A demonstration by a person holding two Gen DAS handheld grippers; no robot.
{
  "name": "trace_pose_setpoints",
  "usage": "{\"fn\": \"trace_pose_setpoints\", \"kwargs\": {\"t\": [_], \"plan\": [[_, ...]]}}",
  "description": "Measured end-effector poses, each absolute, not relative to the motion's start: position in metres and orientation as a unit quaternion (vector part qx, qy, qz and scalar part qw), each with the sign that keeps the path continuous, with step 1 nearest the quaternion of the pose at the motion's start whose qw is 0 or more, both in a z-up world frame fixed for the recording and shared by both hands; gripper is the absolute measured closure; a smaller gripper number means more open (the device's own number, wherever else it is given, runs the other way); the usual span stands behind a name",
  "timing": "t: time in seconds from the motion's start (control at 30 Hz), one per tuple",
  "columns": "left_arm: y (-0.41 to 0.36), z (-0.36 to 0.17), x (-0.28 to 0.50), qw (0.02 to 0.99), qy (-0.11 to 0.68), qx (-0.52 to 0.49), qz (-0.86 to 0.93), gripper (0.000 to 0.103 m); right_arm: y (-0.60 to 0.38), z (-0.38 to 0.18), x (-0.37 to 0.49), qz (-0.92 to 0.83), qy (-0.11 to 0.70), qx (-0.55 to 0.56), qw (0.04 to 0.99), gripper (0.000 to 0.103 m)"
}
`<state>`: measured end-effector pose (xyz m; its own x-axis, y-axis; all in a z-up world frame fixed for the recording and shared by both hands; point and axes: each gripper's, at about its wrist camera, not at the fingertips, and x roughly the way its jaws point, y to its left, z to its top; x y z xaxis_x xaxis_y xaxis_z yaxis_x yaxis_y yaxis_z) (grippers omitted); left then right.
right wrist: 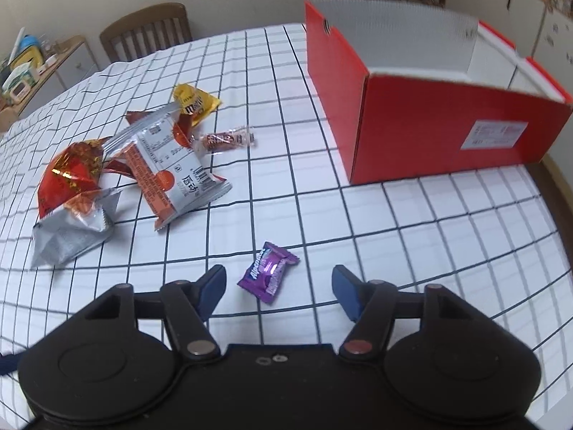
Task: Organize snacks
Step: 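Grasp the sausage stick with the left tool while the right tool grasps the purple candy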
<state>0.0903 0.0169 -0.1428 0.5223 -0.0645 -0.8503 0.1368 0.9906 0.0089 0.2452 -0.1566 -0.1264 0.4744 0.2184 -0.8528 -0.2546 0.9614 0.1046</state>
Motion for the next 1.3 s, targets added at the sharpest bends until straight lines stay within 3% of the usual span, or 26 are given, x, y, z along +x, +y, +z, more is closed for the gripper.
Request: {"fn": "trace_pose_setpoints", "kwargs": {"t": [0.07, 0.27, 0.5, 0.77, 1.3], "plan": [[0.016, -0.144, 0.092, 0.869, 0.489, 0.039, -0.067, 0.057, -0.154, -0.13, 0.248, 0.133, 0.502, -0.016, 0.854, 0.048], [0.012, -0.147, 0.097, 0.859, 0.502, 0.044, -0.091, 0.068, -0.144, -0.135, 0.254, 0.128, 0.511, -0.031, 0.85, 0.053], [-0.001, -0.149, 0.098, 0.85, 0.511, 0.06, -0.116, 0.073, -0.138, -0.137, 0.258, 0.132, 0.512, -0.046, 0.847, 0.056], [-0.001, -0.149, 0.106, 0.852, 0.514, 0.043, -0.089, 0.09, -0.134, -0.138, 0.255, 0.136, 0.502, -0.086, 0.85, 0.078], [0.013, -0.149, 0.113, 0.849, 0.524, -0.065, -0.024, 0.092, -0.167, -0.121, 0.228, 0.178, 0.489, -0.102, 0.848, 0.082]]}}
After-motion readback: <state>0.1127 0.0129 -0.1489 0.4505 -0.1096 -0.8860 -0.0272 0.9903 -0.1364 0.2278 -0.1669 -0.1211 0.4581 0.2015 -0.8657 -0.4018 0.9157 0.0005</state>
